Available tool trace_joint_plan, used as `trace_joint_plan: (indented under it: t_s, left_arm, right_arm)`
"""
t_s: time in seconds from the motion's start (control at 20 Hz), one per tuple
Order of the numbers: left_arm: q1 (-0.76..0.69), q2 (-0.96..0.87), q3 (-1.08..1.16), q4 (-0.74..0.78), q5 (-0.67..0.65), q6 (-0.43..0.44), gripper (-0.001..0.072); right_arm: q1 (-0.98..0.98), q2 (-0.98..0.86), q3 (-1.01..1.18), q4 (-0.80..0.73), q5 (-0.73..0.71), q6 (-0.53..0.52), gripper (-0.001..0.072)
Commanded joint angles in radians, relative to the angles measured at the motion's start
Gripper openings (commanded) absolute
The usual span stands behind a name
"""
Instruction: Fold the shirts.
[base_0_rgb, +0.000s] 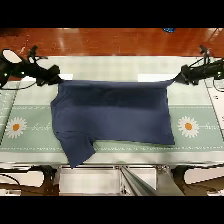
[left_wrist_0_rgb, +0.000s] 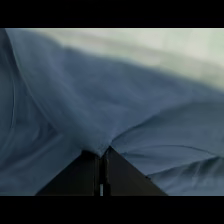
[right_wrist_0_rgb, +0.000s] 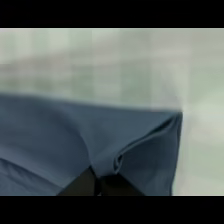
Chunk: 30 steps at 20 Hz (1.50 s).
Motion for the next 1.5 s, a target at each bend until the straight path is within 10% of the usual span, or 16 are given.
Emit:
trace_joint_plan:
  t_s: [0.0, 0.2, 0.25, 0.3, 0.35, 0.7, 1.05, 1.45]
  left_arm:
    - [-0.003, -0.003, -0.093, 0.046, -0.116, 0.043, 0.0017]
    - [-0.003, -0.004, -0.218, 0.061, -0.097, 0.042, 0.0034]
    - [-0.004, -0.006, -0.218, 0.06, -0.1, 0.042, 0.0172]
    - [-0.004, -0.005, -0.214, 0.056, -0.124, 0.04, 0.0485]
    - [-0.002, -0.005, -0.196, 0.067, -0.165, 0.035, 0.0511]
    - [0.129, 0.304, -0.365, 0.293, -0.233, -0.105, 0.0511]
    - [0.447, 0.626, -0.913, 0.019, -0.212, -0.015, 0.051]
    - [0.336, 0.626, -1.038, -0.026, -0.092, -0.002, 0.051]
  right_arm:
    - [0.027, -0.009, -0.082, -0.12, 0.069, -0.008, 0.0024]
    - [0.031, -0.009, -0.161, -0.135, 0.021, 0.034, 0.0025]
    - [0.031, -0.008, -0.161, -0.141, 0.022, 0.056, 0.0075]
    - [0.031, -0.008, -0.16, -0.14, 0.035, 0.095, 0.0316]
    - [0.03, -0.008, -0.152, -0.142, 0.068, 0.1, 0.0404]
    - [-0.151, 0.289, -0.222, -0.236, 0.03, 0.127, 0.0404]
    - [-0.206, 0.676, -0.702, -0.014, -0.159, 0.034, 0.0404]
    - [-0.173, 0.699, -0.742, 0.074, -0.17, 0.024, 0.0404]
